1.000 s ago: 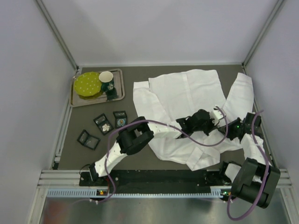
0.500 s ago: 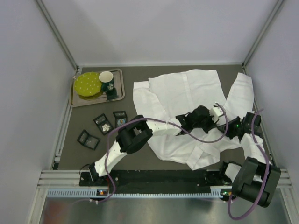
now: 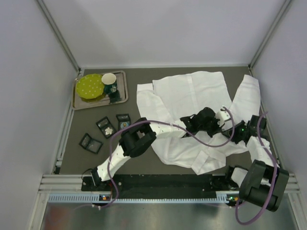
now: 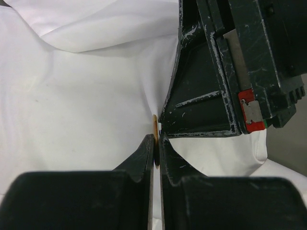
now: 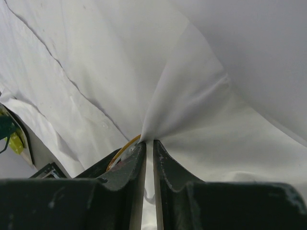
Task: Remove the brooch from the garment
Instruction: Remove the brooch from the clothes.
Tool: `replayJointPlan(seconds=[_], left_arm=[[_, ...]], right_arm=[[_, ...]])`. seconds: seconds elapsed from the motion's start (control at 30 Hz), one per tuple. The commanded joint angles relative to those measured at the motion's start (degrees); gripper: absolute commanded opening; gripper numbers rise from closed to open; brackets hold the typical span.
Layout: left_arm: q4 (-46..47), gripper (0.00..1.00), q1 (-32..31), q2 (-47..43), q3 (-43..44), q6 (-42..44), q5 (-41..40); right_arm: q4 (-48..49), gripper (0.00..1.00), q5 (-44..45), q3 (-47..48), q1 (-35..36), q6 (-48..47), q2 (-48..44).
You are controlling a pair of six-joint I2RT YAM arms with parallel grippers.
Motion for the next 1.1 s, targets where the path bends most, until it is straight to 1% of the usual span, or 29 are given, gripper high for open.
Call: replayJointPlan(seconds=[0.0, 0.13, 0.2, 0.47, 0.57, 0.67, 0.83, 1.07], left_arm=[[-0.45, 0.00, -2.90, 0.19, 1.44, -0.87, 13.81], [-3.87, 0.00, -2.90, 2.30, 4.61, -1.22, 14.34], [-3.18, 0.00, -2.90, 2.39, 4.18, -2.01, 15.04], [4.80, 0.00, -2.81, -0.68, -1.62, -5.70, 13.20], [7.80, 0.00, -2.81, -2.00, -5.22, -5.09, 11.88], [9.30, 0.00, -2.81, -2.97, -6.98, -2.99, 11.88], [10.18, 0.00, -2.81, -4.11, -8.31, -2.63, 11.53], [11.33, 0.00, -2.55, -5.08, -10.33, -0.08, 12.32]], right_arm=[[7.00, 0.13, -1.19, 4.81, 1.30, -1.55, -1.93], [7.70, 0.13, -0.05, 4.63, 2.35, -2.52, -2.63], [11.21, 0.14, -1.09, 3.32, 2.35, -1.99, -2.98], [13.77, 0.13, -1.54, 3.22, 2.35, -1.02, -4.65], [13.77, 0.14, -2.07, 3.14, 2.35, -0.06, -3.78], [13.51, 0.14, -3.03, 3.31, 2.35, 0.56, -2.37], [13.42, 0.15, -3.39, 3.23, 2.35, 1.70, -1.49], [14.04, 0.15, -4.18, 3.05, 2.35, 1.61, -3.07]])
